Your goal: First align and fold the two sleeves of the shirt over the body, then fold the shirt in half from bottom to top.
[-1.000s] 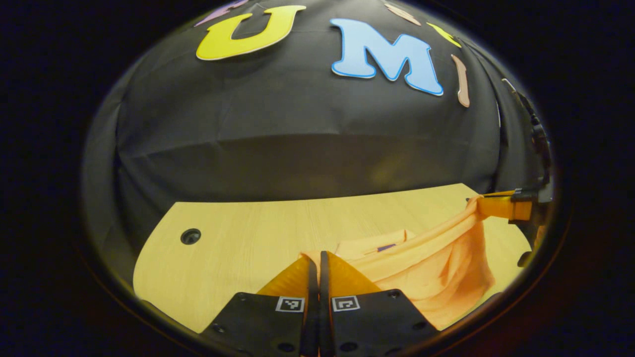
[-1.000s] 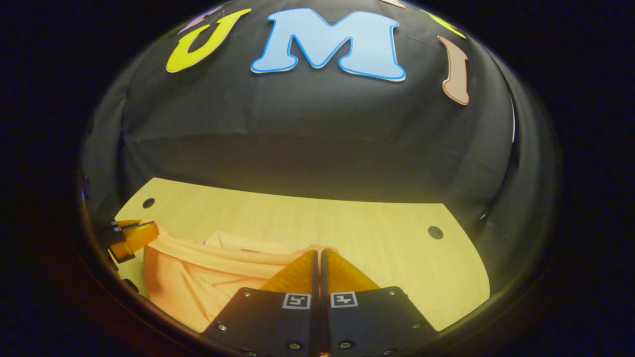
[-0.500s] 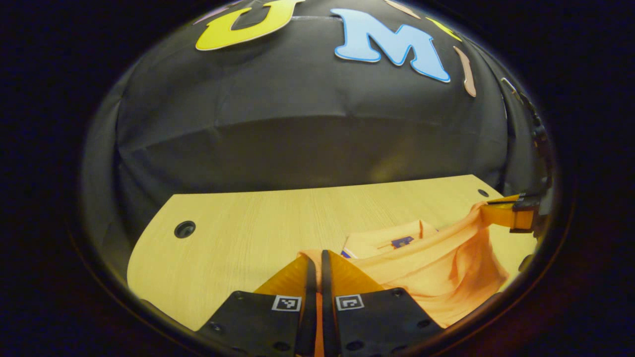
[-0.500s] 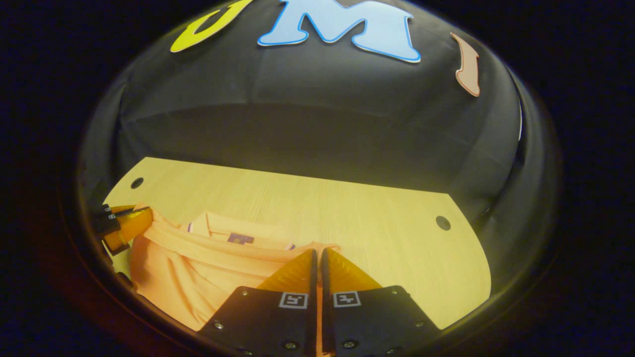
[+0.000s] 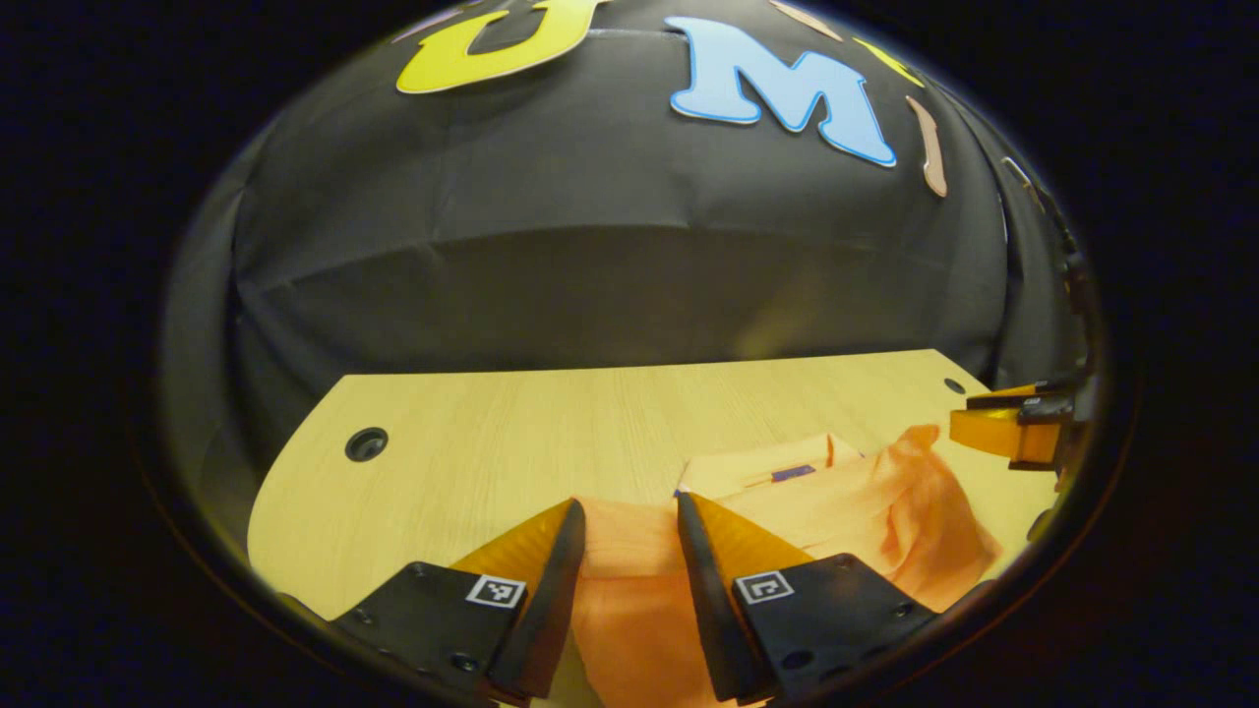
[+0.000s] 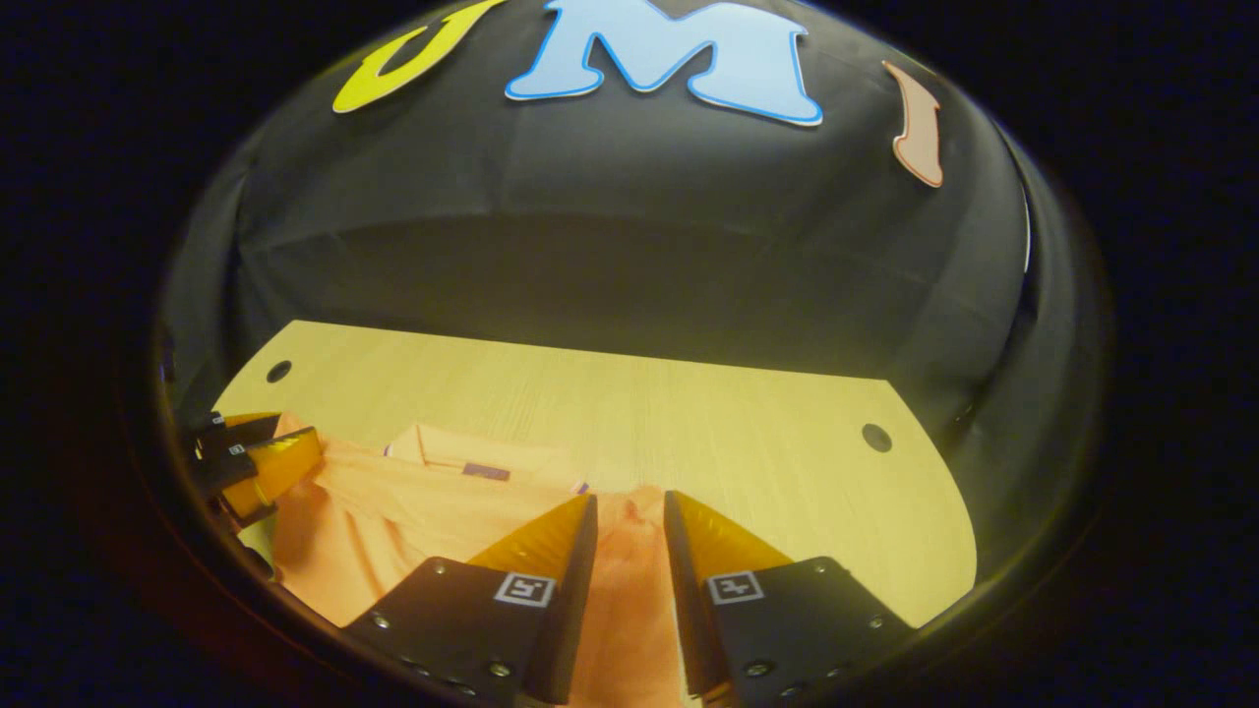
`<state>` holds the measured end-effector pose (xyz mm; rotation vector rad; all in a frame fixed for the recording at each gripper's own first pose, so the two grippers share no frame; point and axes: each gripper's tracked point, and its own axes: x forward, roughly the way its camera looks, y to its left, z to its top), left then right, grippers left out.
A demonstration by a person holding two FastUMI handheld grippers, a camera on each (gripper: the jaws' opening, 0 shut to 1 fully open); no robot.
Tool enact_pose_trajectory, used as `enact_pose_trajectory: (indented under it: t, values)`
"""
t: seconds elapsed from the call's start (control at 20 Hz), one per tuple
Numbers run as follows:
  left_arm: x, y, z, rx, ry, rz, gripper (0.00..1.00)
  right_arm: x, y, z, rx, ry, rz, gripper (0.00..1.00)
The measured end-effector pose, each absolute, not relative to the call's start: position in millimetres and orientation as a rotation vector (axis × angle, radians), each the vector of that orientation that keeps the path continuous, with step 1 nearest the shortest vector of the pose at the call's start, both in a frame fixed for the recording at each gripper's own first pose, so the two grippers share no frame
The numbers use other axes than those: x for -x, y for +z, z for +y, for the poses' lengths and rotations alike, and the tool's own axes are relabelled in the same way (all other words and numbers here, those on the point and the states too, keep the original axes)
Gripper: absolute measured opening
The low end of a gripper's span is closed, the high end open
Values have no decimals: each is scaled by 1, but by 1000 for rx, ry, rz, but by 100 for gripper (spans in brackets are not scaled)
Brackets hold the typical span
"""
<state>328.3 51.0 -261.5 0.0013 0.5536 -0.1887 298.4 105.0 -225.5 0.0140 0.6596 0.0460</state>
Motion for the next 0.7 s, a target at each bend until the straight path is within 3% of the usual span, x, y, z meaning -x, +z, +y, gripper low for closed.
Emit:
enact_pose_trajectory:
  t: [0.2,0.25,0.35,0.4,0.7]
  values:
    - [-319,-236,53,-9,-168,505,81,-286,-210,103,-16,69,626,65]
    - [-317,-229,53,-20,-159,491,84,-281,-205,100,-8,70,616,81]
    - [-308,-216,51,-25,-148,462,91,-272,-193,98,-8,80,591,88]
    - [-303,-207,48,-23,-144,443,92,-265,-188,96,-13,83,575,97]
    - [-267,-150,30,-26,-141,317,92,-227,-138,73,-4,84,461,96]
